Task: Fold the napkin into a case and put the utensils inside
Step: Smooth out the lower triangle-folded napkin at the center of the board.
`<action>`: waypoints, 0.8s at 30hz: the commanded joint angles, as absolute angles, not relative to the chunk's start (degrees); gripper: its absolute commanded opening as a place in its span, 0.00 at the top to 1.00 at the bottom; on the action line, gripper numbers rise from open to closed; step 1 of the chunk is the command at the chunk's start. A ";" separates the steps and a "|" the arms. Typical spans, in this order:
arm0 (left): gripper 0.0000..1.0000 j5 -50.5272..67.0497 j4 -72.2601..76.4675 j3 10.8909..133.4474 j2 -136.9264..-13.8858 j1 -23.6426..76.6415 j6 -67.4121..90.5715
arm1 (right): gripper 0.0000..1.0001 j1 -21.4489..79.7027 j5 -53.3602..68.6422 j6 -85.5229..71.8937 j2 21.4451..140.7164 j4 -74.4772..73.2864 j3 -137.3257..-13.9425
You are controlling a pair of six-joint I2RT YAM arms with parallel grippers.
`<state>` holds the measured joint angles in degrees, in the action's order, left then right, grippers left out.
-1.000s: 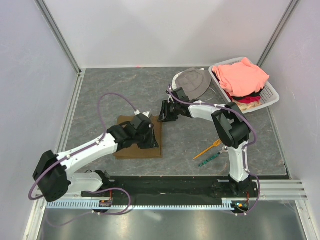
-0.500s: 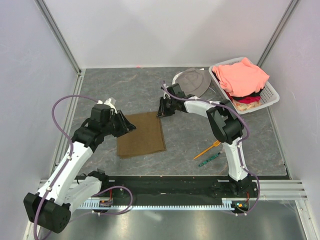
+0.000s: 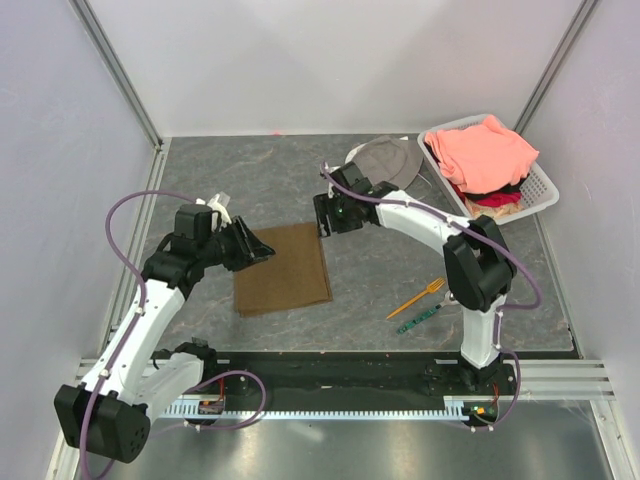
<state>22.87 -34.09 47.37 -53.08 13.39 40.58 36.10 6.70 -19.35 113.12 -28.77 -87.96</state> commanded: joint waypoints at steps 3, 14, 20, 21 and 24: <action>0.52 26.81 -30.85 46.76 -53.18 12.39 39.37 | 0.40 44.64 12.81 -26.00 106.35 -22.87 -79.04; 0.49 26.72 -30.67 43.60 -51.42 12.30 41.04 | 0.70 47.81 13.63 -28.66 104.77 -12.22 -64.18; 0.49 26.98 -29.71 43.59 -51.50 12.30 41.75 | 0.72 46.59 9.33 -27.60 101.96 -11.95 -56.27; 0.49 27.16 -29.79 43.68 -51.50 12.30 41.66 | 0.73 46.15 8.88 -27.68 100.82 -11.95 -55.29; 0.49 27.16 -30.06 43.60 -51.33 12.30 41.31 | 0.73 44.48 6.00 -27.42 97.23 -13.00 -52.21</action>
<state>25.71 -32.36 43.40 -52.31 12.60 40.69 46.59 12.14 -28.71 101.32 -10.72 -56.53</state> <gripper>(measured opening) 0.507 0.272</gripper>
